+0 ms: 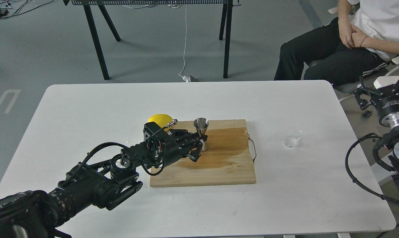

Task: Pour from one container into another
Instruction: 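Carry the jigger over the cutting board and lower it down, then open the left gripper, release the jigger, and retract the left arm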

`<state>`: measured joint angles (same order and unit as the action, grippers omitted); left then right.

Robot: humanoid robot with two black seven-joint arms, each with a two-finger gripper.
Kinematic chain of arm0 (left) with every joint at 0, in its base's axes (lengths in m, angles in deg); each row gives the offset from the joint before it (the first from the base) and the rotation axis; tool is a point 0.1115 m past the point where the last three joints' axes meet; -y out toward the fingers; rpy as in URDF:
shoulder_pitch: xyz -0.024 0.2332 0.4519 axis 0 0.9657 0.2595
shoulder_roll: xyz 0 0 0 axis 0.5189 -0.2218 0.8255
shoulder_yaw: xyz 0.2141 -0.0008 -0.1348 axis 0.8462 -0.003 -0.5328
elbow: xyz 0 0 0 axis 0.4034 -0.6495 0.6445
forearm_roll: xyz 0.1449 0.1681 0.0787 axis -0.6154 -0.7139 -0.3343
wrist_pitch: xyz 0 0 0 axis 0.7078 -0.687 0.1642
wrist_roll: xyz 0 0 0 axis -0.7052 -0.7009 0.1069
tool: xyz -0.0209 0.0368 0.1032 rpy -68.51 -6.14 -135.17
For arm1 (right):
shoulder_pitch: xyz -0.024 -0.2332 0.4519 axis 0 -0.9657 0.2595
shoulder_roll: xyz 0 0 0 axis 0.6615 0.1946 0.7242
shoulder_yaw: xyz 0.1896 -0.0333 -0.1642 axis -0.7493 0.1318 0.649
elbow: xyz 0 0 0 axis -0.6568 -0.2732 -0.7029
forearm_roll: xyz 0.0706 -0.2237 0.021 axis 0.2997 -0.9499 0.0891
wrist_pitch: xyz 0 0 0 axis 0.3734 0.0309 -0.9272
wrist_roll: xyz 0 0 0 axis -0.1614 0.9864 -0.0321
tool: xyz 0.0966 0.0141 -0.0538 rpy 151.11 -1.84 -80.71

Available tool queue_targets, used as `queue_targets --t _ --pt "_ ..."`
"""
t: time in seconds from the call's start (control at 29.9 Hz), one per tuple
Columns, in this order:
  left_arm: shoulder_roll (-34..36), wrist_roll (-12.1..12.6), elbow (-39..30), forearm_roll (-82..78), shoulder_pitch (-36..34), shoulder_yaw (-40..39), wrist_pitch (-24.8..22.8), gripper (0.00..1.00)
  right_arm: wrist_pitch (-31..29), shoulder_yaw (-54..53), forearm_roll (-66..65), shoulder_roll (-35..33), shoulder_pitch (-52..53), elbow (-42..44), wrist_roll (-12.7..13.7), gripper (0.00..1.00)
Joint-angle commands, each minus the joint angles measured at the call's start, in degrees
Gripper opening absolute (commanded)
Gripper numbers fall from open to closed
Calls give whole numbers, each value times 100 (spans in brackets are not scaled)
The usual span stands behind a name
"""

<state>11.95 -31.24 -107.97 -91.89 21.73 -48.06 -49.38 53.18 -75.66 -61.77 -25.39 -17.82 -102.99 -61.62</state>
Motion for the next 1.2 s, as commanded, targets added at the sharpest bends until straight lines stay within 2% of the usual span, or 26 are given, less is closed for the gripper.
queue_targets --t 0.0,0.17,0.33,0.5,0.9,1.17 --pt "3 1 0 0 10 7 0 17 -1 6 6 0 0 0 0 100" --pt "3 1 0 0 36 7 0 17 -1 6 6 0 0 0 0 100" --pt "-6 -8 0 0 89 7 0 23 -1 -3 -3 -8 0 0 0 100" --pt "-6 -8 0 0 89 -2 0 39 -1 6 -3 -8 0 0 0 100" --pt "56 -8 -228 0 203 -20 0 49 -1 6 -3 -8 0 0 0 100" --pt "371 -34 -431 0 247 -11 0 51 -1 -3 6 -26 -88 0 0 100"
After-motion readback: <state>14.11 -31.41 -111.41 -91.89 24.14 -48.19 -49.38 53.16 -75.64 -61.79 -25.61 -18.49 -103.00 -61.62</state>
